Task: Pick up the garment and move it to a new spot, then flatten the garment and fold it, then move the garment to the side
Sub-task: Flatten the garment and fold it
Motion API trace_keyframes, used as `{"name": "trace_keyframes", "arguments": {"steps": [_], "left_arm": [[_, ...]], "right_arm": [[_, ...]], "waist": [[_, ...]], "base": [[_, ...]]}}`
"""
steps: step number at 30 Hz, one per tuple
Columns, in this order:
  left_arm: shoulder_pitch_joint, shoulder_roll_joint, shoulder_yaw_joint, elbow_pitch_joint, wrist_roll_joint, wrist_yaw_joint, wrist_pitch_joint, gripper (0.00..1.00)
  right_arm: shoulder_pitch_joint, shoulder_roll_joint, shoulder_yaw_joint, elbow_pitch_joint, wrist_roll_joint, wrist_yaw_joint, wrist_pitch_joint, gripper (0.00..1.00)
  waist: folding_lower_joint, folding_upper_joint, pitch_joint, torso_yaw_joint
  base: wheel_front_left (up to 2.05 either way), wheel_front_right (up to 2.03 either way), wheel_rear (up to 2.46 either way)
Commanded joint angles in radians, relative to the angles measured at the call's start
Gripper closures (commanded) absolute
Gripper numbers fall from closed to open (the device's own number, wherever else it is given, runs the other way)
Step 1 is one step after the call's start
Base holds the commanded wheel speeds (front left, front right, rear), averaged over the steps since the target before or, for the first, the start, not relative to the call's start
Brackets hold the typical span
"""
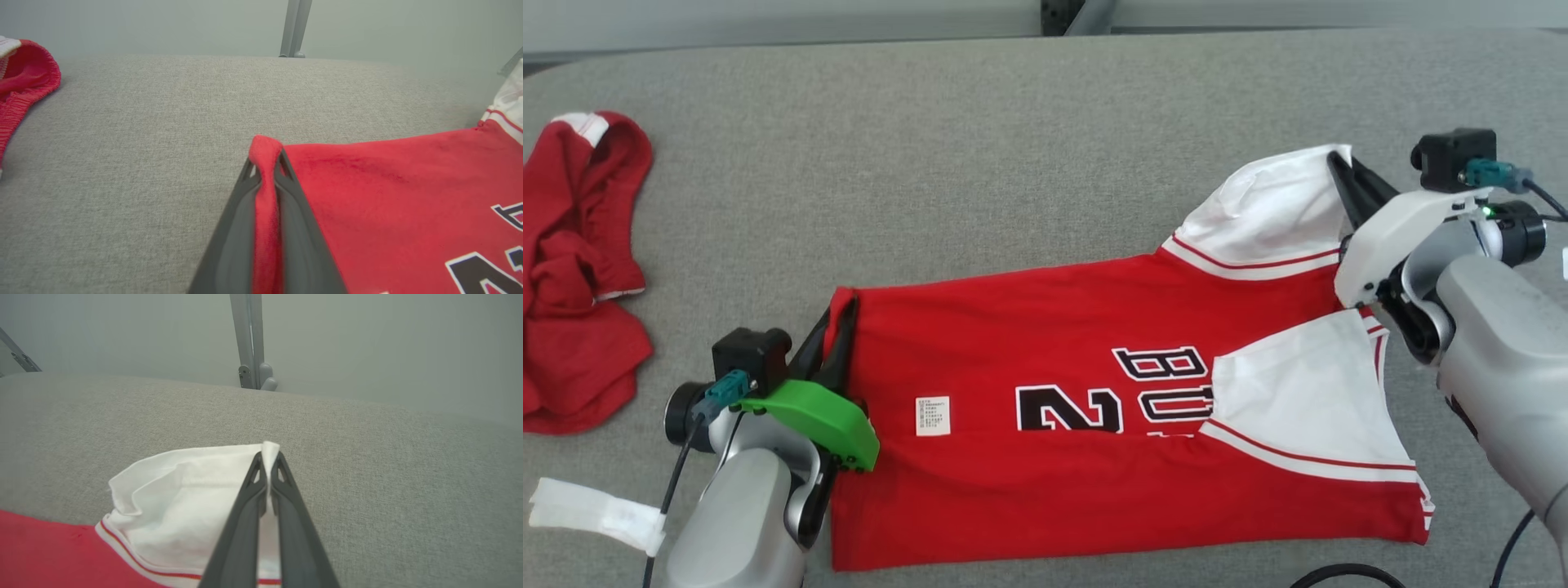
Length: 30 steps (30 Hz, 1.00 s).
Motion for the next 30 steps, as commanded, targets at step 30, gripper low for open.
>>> {"name": "trace_keyframes", "arguments": {"steps": [30], "left_arm": [[0.412, 0.045, 0.077, -0.202, 0.033, 0.002, 0.0, 1.0]], "right_arm": [[0.653, 0.067, -0.239, -0.392, 0.125, -0.001, -0.061, 1.0]], "waist": [[0.0, 0.0001, -0.176, -0.143]], "base": [[0.0, 0.0, 0.0]]}}
